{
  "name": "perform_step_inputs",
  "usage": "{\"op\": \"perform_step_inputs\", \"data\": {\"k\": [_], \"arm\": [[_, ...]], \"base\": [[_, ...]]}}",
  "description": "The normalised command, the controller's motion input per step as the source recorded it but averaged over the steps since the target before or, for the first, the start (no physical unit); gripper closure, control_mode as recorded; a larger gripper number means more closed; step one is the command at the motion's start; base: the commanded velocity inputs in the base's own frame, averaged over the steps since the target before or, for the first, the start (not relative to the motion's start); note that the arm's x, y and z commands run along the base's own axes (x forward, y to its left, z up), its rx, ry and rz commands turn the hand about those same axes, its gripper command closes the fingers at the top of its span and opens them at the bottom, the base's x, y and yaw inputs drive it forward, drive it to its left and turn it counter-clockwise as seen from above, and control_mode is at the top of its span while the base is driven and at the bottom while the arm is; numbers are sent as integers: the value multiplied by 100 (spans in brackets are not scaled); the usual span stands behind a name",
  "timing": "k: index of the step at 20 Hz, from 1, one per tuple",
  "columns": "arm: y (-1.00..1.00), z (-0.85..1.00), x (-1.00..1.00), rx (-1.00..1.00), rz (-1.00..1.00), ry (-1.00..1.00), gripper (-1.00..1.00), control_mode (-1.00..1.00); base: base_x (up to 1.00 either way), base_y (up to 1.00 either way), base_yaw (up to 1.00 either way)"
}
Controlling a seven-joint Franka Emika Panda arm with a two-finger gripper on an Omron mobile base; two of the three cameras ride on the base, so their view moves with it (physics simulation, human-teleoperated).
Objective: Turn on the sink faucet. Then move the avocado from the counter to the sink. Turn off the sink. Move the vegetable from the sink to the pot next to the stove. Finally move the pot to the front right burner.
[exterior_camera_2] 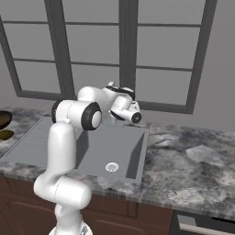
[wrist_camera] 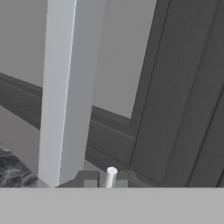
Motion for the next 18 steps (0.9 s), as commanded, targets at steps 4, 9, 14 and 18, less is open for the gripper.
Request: {"op": "perform_step_inputs", "data": {"k": [4, 9, 14, 18], "arm": [[-100, -38, 0, 16, 0, 4, 100, -100], [-100, -51, 0, 14, 0, 11, 100, -100], [-99, -53, 0, 13, -2, 16, 100, -100], [-100, -66, -5, 13, 0, 9, 100, -100]], "base": [[0, 0, 0], [0, 0, 0], [0, 0, 0], [0, 0, 0]]}}
